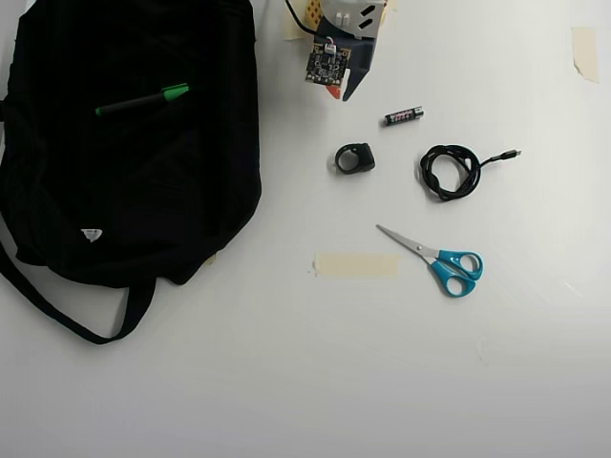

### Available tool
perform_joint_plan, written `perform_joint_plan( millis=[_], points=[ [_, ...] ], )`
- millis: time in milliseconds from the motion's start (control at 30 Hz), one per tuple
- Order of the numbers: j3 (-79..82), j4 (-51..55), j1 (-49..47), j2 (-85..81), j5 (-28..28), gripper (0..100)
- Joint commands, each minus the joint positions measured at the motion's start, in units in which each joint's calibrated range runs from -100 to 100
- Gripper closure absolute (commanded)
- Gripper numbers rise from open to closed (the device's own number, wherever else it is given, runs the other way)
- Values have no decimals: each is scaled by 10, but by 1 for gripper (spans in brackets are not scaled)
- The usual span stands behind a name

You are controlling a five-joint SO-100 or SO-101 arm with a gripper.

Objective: Put the green marker into the black bag

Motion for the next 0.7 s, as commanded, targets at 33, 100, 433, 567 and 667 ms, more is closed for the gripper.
perform_joint_plan(
  millis=[33, 100, 433, 567, 667],
  points=[
    [42, -22, -4, -49, 9, 98],
    [65, -23, -4, -66, 9, 98],
    [116, -22, -4, -120, 10, 98],
    [149, -22, -5, -169, 10, 98],
    [175, -17, -15, -212, 10, 98]
  ],
)
